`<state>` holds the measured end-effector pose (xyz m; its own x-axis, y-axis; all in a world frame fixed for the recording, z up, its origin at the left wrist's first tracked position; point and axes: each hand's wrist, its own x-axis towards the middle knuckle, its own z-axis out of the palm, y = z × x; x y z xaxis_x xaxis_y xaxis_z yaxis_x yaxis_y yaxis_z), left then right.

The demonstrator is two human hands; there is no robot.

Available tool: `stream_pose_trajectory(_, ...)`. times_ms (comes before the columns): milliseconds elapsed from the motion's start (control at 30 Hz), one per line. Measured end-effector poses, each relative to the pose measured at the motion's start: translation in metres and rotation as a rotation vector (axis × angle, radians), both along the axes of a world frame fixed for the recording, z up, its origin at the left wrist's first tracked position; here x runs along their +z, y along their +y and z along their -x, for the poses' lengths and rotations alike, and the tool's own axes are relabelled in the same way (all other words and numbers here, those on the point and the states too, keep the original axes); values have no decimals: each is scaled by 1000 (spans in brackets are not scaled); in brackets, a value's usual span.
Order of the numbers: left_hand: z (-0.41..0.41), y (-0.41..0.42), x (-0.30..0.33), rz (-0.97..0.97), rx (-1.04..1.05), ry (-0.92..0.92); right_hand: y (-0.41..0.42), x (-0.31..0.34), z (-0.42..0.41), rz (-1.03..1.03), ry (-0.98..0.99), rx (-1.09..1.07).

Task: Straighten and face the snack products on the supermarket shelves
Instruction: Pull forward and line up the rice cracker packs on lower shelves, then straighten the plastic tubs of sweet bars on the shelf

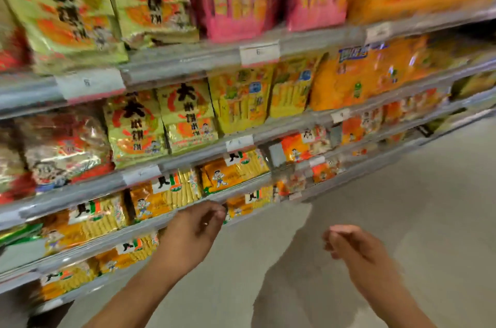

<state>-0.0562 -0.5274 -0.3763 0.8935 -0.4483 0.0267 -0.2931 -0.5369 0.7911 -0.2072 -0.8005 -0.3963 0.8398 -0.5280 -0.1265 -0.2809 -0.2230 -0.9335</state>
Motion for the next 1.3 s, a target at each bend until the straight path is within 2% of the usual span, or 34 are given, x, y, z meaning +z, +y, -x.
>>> stream_pose_trajectory(133,11,-59,34,22,-134,-43,-37,33,51,-59,-115,-215)
stream_pose_trajectory(233,23,-104,48,15,-230,-49,-74,53,80,-57,-166,-281)
stream_pose_trajectory(467,53,-156,43,-46,-212,-21,-193,118,83,83,-331,-203)
stream_pose_trajectory(600,41,-169,51,-105,-128,-28,-250,151,58,154,-356,-128)
stream_pose_trajectory(700,19,-188,61,-181,-53,-123,-280,153,38,144,-378,-119)
stream_pose_trajectory(833,-34,-234,81,-178,4,-182,-318,141,7,51,-371,-130)
stream_pose_trajectory(900,-67,-267,98,-108,9,-206,-340,144,-18,38,-333,-143)
stream_pose_trajectory(1100,-154,-388,152,99,-123,-230,-396,199,-108,225,-404,-75)
stream_pose_trajectory(1300,-192,-495,231,159,-330,-477,-459,235,-180,360,-503,-13)
